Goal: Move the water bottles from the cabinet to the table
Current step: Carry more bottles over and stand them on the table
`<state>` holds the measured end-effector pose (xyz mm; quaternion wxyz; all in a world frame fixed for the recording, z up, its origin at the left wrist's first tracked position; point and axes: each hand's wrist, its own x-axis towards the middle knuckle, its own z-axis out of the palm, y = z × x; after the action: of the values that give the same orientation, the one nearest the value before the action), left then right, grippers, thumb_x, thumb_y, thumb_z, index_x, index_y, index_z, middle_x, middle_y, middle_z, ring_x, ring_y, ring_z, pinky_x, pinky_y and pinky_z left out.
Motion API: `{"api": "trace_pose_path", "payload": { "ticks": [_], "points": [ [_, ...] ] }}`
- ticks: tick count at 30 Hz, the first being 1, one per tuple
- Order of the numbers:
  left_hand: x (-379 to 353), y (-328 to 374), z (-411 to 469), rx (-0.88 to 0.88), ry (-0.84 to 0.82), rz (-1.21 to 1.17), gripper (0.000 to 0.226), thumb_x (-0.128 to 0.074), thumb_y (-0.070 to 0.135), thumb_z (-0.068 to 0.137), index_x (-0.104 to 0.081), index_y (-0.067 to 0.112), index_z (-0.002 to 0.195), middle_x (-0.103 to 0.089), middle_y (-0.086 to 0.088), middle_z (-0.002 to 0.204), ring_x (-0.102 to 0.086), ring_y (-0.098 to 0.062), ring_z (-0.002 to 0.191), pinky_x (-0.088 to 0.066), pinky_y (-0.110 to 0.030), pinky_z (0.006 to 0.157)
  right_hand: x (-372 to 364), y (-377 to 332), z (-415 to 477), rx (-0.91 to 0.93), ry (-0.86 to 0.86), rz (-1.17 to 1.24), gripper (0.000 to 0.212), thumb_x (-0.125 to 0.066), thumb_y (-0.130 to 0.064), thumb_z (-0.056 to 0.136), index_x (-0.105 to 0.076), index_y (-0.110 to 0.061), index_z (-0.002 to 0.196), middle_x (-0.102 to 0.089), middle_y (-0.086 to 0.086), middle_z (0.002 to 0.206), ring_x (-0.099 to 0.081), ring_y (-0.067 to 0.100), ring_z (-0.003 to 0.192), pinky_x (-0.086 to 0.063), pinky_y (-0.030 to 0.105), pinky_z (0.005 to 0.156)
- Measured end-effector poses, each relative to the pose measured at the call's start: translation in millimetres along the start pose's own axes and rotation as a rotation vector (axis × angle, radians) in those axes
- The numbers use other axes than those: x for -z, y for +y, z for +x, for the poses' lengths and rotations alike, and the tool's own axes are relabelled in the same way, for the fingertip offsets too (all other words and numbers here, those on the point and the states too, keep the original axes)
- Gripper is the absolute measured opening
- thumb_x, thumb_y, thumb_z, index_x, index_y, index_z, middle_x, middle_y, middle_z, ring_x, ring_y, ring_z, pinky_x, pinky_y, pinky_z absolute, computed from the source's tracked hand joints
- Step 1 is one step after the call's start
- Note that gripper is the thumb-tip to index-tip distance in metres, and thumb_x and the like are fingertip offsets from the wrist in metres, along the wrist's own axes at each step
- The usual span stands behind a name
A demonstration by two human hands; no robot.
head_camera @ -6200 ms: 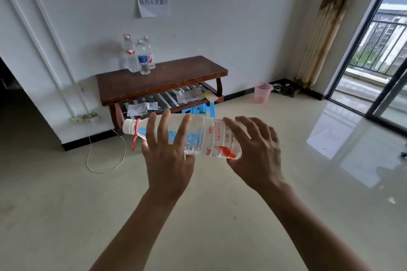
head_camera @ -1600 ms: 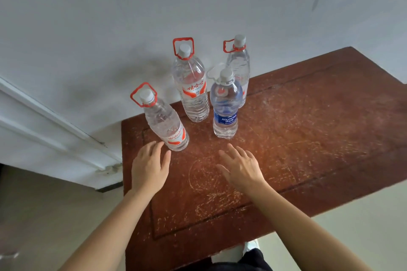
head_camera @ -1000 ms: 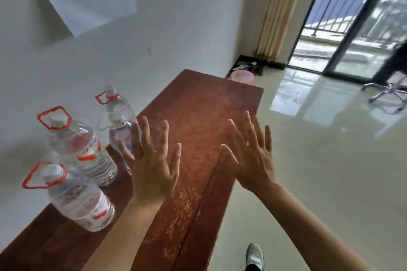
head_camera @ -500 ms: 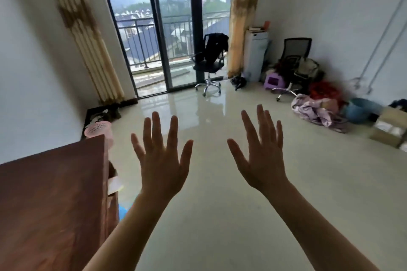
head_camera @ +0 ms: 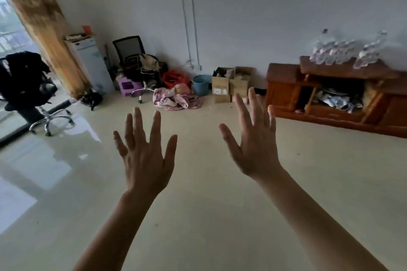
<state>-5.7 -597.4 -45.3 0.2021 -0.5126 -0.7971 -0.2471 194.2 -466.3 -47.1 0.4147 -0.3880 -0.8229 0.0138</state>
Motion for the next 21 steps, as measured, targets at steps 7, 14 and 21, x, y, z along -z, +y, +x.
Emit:
{"api": "trace_pose_path", "payload": {
  "ticks": [7,14,21],
  "points": [
    [-136,115,95,-0.235,-0.027,-0.191,0.066,-0.030,0.058,0.102,-0.028,0.024,0.158,-0.006,-0.013,0.169,0.001,-0.030,0.156,-0.007,-0.066,0.120,-2,150,25,-0.192,0.045,-0.144,0.070,-0.029,-0.062,0.103,-0.013,-0.029,0.163,-0.005,0.005,0.171,-0.005,0.024,0.158,-0.003,0.052,0.126],
    [-285,204,221,-0.386,-0.059,-0.315,0.065,-0.028,0.057,0.103,-0.026,0.024,0.158,-0.006,-0.014,0.168,-0.001,-0.031,0.156,-0.010,-0.067,0.119,-41,293,111,-0.300,0.065,-0.337,0.070,-0.035,-0.060,0.104,-0.017,-0.026,0.163,-0.008,0.008,0.171,-0.006,0.025,0.158,-0.005,0.053,0.126],
    [-386,307,347,-0.543,-0.165,-0.363,0.065,-0.024,0.058,0.104,-0.021,0.025,0.159,-0.003,-0.013,0.169,0.001,-0.032,0.156,-0.009,-0.067,0.120,-54,409,196,-0.464,0.068,-0.441,0.072,-0.032,-0.064,0.102,-0.017,-0.028,0.163,-0.011,0.009,0.170,-0.011,0.027,0.157,-0.011,0.055,0.126]
  ]
}}
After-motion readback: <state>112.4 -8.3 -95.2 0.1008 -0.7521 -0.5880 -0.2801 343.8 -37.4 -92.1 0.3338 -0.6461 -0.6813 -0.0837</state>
